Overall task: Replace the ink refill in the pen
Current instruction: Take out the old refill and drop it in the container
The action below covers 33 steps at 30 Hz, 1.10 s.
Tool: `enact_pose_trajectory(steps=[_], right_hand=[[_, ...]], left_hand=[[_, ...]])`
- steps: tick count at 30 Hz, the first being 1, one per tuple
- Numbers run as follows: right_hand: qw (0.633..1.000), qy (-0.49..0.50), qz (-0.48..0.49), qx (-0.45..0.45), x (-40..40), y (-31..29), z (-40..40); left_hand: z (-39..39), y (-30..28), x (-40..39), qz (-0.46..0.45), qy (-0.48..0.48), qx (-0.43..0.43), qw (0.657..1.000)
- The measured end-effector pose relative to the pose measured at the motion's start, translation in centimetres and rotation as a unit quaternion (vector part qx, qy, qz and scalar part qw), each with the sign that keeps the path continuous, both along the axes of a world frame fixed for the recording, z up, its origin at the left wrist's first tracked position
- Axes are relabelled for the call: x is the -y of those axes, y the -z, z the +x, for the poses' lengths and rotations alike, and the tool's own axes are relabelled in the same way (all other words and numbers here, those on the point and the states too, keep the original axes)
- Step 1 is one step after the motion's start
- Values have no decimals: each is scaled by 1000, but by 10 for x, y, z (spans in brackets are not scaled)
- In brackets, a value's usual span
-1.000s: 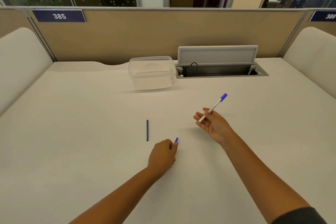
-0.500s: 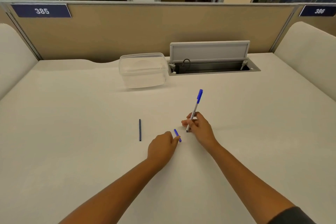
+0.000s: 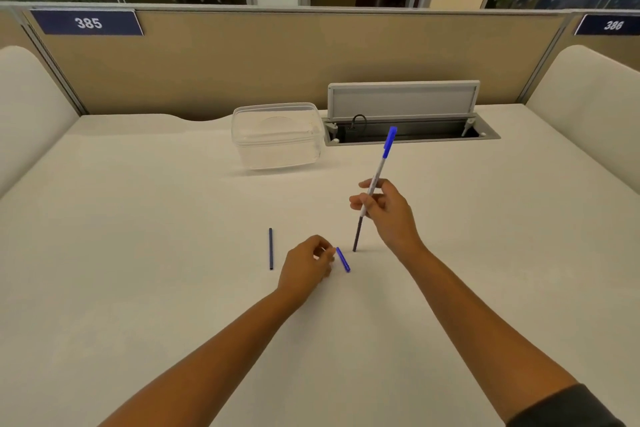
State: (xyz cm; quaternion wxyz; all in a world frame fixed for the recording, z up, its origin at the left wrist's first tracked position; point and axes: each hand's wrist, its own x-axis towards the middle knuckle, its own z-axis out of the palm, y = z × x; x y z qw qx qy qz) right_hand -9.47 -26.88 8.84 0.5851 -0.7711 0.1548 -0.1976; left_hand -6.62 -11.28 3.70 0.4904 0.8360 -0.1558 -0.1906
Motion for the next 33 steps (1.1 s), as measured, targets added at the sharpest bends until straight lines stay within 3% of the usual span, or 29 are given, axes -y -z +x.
enact_pose_trajectory(steps=[8,13,16,22,28,33], right_hand=[[999,-11,-47,22,-10,-24,11],[993,-53,-52,-94,-24,-13,5],[976,-108,-104,-157,-40,5,-2],[965,-172,-109,-165,-54,20,-3],[963,-32,-165,-210,-30,26,1],[938,15,-198,-286,-9,43,-8]], left_hand=[[11,-25,3,-139,-86,-34,986],[15,-34,-4,-206,-124,-85,967],[16,-34,-7,-230,-124,-113,959],[19,-31,-12,-229,-168,-155,946],[36,-37,-31,-311,-230,-228,893],[53,-34,-56,-304,-279,-233,881]])
